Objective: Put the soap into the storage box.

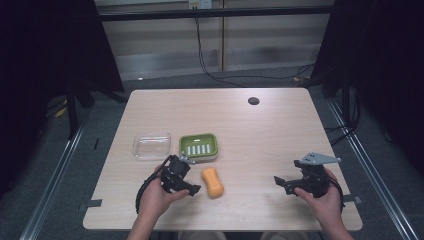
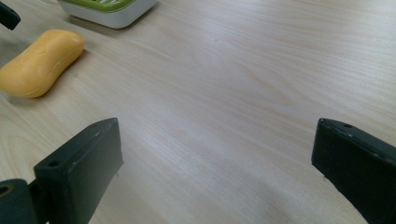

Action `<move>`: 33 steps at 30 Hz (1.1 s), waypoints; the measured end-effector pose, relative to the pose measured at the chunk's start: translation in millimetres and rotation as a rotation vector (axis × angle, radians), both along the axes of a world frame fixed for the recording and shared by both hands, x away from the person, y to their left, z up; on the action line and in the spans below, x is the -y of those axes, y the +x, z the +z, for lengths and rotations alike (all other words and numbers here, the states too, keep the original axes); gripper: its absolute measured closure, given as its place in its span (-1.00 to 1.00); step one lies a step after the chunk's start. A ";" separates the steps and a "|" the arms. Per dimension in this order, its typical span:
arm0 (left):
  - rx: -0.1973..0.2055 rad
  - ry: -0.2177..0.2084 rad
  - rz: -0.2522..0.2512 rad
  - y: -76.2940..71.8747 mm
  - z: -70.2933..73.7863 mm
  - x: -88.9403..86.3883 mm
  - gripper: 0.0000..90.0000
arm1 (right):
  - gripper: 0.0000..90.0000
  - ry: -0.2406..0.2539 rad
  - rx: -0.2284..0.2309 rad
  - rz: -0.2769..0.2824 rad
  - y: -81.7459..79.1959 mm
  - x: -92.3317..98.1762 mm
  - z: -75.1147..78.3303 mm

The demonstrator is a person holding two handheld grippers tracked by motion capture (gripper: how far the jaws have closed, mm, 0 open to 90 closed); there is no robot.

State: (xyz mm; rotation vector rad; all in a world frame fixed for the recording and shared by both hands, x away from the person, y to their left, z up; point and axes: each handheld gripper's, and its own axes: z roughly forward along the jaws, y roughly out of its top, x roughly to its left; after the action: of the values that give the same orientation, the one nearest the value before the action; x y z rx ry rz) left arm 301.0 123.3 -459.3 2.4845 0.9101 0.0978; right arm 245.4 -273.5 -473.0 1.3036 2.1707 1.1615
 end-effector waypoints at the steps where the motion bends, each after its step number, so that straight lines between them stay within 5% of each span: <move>1: -0.002 -0.001 0.003 -0.8 0.4 1.4 -0.33 | -0.96 0.001 -0.003 -0.003 0.5 0.1 0.4; 5: 0.009 -0.005 0.000 -3.0 0.0 3.5 -0.09 | -0.97 0.008 0.009 0.000 0.9 -1.9 1.5; 7: -0.014 -0.026 -0.005 -2.5 0.0 3.1 0.27 | -0.97 -0.003 0.015 0.005 0.2 -4.3 1.7; 10: -0.036 -0.021 0.018 -2.7 -0.5 4.2 0.52 | -0.97 -0.004 0.014 0.011 -0.3 -7.1 1.4; 19: -0.043 -0.031 0.062 3.1 -0.1 10.3 0.79 | -0.97 0.002 0.024 0.000 -4.0 -2.3 2.5; 33: -0.061 -0.041 0.087 16.4 -9.5 18.4 0.88 | -0.97 0.016 0.029 -0.032 -6.0 3.0 4.2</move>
State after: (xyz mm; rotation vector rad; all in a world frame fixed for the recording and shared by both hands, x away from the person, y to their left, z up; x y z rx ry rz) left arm 317.4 104.9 -468.8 2.4217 1.0353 0.0320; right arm 239.4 -276.6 -468.8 1.3150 2.1165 1.1805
